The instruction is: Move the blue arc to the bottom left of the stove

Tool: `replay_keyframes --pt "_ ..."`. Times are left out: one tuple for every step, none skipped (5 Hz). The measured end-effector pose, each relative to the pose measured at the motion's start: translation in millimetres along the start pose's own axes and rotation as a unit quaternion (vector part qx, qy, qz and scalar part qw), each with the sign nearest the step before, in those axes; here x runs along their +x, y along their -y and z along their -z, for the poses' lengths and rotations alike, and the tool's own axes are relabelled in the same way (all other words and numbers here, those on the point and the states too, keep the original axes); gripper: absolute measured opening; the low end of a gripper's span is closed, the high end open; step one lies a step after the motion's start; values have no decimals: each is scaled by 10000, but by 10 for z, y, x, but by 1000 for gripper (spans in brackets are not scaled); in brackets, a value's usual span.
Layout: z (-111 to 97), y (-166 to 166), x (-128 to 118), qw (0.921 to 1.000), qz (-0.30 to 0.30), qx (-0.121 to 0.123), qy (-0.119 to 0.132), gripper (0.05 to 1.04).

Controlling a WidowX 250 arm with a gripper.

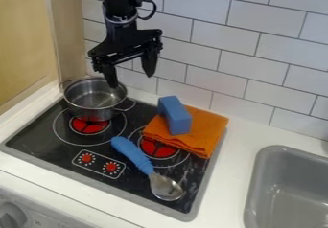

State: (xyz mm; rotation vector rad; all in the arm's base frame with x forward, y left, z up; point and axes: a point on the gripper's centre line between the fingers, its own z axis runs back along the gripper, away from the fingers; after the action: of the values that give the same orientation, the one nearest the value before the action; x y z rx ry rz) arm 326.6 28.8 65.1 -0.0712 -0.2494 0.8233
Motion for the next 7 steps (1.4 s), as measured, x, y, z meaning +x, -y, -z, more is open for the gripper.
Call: replay_keyframes --pt "97 -2 -55 9999 42 120 -106 999" --pt "154 188 -130 9994 253 -98 -195 999" --pt "254 339 -179 9980 550 -131 -295 999" --pt "307 429 -274 9966 712 -142 -390 998" --pt "371 515 -267 9956 795 -194 -466 999" --pt "453 589 -368 9933 990 -135 -579 999" --pt "545 570 -434 9923 1016 -18 -713 957"
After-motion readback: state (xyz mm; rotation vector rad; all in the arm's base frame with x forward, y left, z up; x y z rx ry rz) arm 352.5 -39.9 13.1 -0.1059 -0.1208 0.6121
